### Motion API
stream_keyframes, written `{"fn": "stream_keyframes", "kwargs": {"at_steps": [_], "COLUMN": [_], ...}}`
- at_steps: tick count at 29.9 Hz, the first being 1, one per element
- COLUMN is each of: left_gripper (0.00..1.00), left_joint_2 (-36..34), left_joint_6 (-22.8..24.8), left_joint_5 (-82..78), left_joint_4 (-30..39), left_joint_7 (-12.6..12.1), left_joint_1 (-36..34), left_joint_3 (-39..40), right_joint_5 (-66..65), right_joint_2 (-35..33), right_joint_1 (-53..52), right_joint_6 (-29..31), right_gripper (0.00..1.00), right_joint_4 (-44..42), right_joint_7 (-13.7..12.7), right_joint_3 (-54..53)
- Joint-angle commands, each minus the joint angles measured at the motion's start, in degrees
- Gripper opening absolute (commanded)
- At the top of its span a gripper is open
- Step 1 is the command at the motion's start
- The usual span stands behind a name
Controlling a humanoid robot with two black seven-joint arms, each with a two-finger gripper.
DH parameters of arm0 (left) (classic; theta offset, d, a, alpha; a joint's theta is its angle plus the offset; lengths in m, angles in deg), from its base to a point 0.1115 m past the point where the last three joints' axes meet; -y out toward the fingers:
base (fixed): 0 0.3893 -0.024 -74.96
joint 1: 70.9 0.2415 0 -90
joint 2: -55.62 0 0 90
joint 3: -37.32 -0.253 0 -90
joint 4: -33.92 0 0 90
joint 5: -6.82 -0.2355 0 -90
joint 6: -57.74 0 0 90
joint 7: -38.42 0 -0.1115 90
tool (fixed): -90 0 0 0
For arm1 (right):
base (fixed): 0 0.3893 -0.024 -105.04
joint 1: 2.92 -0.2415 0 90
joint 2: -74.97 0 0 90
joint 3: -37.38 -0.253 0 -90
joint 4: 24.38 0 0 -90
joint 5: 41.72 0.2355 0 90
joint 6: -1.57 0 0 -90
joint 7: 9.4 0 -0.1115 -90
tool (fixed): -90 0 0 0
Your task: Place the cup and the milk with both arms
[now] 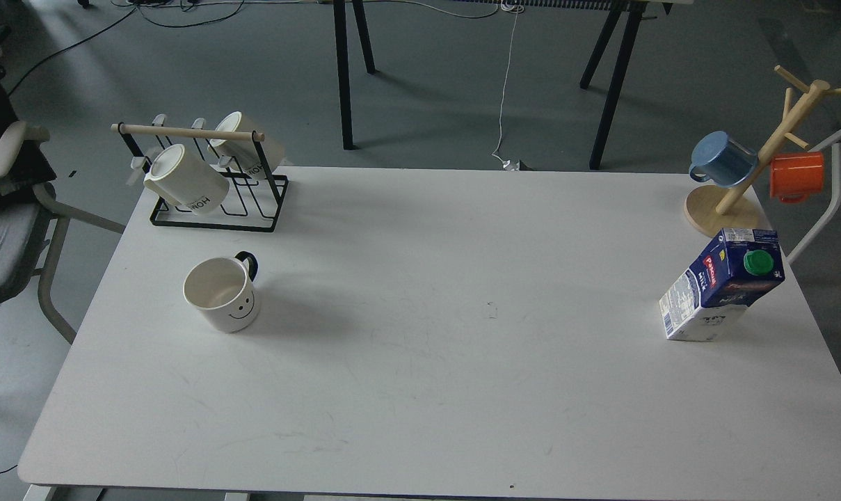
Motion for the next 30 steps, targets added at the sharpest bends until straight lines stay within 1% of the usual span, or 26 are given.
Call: {"fn": "stream_keyframes", "kwargs": {"at_steps": [1, 6, 8, 10, 12, 14, 16, 20, 22, 25, 28, 30], "left_gripper": [1.00, 1.00, 1.00, 1.00, 1.00, 1.00, 1.00, 1.00, 1.00, 1.00, 1.00, 0.99], "left_joint_2": [-1.7, -4.4, -5.1, -5.2, -4.8, -4.5, -4.4, -4.8, -5.1, -5.1, -4.6, -4.5], "left_joint_6": [0.0, 0.0, 0.0, 0.0, 0.0, 0.0, 0.0, 0.0, 0.0, -2.2, -6.0, -6.4], "left_joint_5": [-9.9, -23.6, -33.1, -46.9, -58.9, -67.1, -71.6, -74.6, -76.3, -80.2, -83.7, -84.8], "left_joint_4": [3.8, 13.9, 18.4, 22.8, 25.1, 25.6, 25.6, 25.6, 25.6, 25.5, 25.2, 25.2], "left_joint_7": [4.8, 4.8, 4.8, 4.8, 4.8, 4.8, 4.8, 4.8, 4.8, 4.8, 4.8, 4.8], "left_joint_1": [0.1, 0.1, 0.1, 0.2, 0.4, 0.6, 1.9, 5.2, 6.0, 6.0, 6.2, 6.4], "left_joint_3": [0.0, 0.2, 0.2, -0.2, -0.6, -0.7, -0.9, -3.2, -5.8, -10.4, -11.7, -12.3], "right_joint_5": [0.0, 0.0, 0.0, 0.0, 0.0, 0.0, 0.0, 0.0, 0.0, 0.0, 0.0, 0.0], "right_joint_2": [-0.3, -0.3, -0.3, -0.3, -0.3, -0.3, -0.4, -0.6, -0.6, -0.5, -0.5, -0.5], "right_joint_1": [0.3, 0.5, 0.5, 0.5, 0.6, 0.6, 0.8, 1.1, 1.2, 1.3, 1.4, 1.5], "right_joint_6": [0.0, 0.0, 0.0, 0.0, 0.0, 0.0, 0.0, 0.0, 0.0, 0.0, 0.0, 0.0], "right_gripper": [0.99, 0.99, 0.99, 0.99, 0.99, 0.99, 0.99, 0.99, 0.99, 0.99, 0.99, 0.99], "right_joint_4": [-0.1, -0.1, -0.1, -0.1, -0.2, -0.2, -0.3, -0.2, -0.2, -0.2, -0.1, -0.1], "right_joint_7": [0.0, 0.0, 0.0, 0.1, 0.1, 0.1, 0.1, 0.1, 0.1, 0.1, 0.1, 0.1], "right_joint_3": [0.0, 0.0, 0.0, -0.1, 0.0, -0.1, -0.1, 0.0, 0.0, 0.0, 0.0, 0.0]}}
